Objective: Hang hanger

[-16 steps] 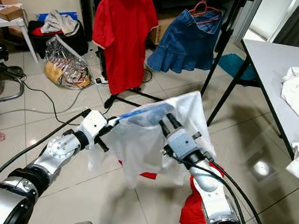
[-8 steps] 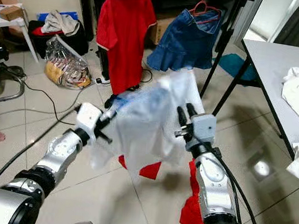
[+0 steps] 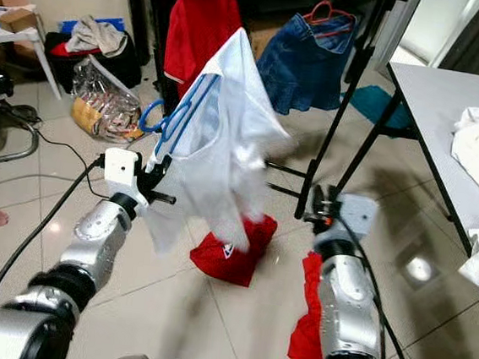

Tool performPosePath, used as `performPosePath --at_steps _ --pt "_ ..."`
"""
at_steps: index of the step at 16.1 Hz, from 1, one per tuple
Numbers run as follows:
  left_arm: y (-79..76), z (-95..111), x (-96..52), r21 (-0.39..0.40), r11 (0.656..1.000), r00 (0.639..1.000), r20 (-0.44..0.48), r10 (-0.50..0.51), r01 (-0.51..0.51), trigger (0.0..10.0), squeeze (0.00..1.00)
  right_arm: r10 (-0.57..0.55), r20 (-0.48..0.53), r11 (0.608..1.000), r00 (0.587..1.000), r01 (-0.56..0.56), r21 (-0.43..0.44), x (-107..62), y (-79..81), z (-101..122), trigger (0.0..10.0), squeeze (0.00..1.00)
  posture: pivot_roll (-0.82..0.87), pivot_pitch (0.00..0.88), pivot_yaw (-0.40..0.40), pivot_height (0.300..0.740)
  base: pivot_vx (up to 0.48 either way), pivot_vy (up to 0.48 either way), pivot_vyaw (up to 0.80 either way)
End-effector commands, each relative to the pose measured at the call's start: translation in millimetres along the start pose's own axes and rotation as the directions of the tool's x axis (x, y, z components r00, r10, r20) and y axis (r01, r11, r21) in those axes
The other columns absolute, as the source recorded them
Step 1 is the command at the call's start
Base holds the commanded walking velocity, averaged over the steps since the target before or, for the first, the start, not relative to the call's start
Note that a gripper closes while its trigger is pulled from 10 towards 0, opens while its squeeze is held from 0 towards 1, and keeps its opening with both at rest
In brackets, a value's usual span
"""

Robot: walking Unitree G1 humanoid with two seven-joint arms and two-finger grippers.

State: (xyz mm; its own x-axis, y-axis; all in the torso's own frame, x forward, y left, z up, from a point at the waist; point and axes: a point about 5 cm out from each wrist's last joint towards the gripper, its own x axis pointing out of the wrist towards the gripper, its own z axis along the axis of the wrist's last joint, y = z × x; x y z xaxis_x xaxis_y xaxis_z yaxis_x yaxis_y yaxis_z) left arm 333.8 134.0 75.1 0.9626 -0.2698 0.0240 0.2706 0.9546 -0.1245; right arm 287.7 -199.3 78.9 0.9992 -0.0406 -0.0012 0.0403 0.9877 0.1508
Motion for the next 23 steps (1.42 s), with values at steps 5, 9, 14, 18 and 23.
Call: performPosePath --at_steps 5,9,14,18,23 --pt "-5.4 -11 -19.1 -0.074 0.996 0.998 0.034 0.045 -0.043 10.0 0.00 0.033 -0.103 0.999 0.994 -0.033 0.003 -20.9 -0.6 -15 10.0 0.00 0.09 0.021 0.005 0.740 0.000 0.000 0.00" --pt "-5.6 -11 -24.1 -0.100 0.993 0.998 0.027 0.061 -0.058 10.0 0.00 0.048 -0.104 0.999 0.993 -0.047 0.012 -28.5 0.3 -13 10.0 0.00 0.08 0.019 0.007 0.740 0.000 0.000 0.00" --pt "-8.9 -14 -36.3 -0.185 0.982 0.999 -0.006 0.037 -0.038 10.0 0.00 0.059 -0.095 0.998 0.994 -0.059 0.004 -48.9 1.1 -13 10.0 0.00 0.06 0.016 0.023 0.740 0.000 0.000 0.00" --pt "-16.6 -21 -46.7 -0.142 0.990 0.998 -0.055 -0.027 0.019 10.0 0.00 0.144 -0.104 0.988 0.984 -0.149 -0.036 -66.7 10.5 -12 10.0 0.00 0.04 0.017 0.038 0.740 0.000 0.000 0.00" --pt "-27.1 -23 -53.9 0.020 0.992 0.991 -0.050 -0.121 0.122 10.0 0.00 0.221 -0.118 0.970 0.968 -0.231 -0.078 -76.1 18.1 -10 10.0 0.00 0.03 0.031 0.029 0.740 0.000 0.000 0.00"
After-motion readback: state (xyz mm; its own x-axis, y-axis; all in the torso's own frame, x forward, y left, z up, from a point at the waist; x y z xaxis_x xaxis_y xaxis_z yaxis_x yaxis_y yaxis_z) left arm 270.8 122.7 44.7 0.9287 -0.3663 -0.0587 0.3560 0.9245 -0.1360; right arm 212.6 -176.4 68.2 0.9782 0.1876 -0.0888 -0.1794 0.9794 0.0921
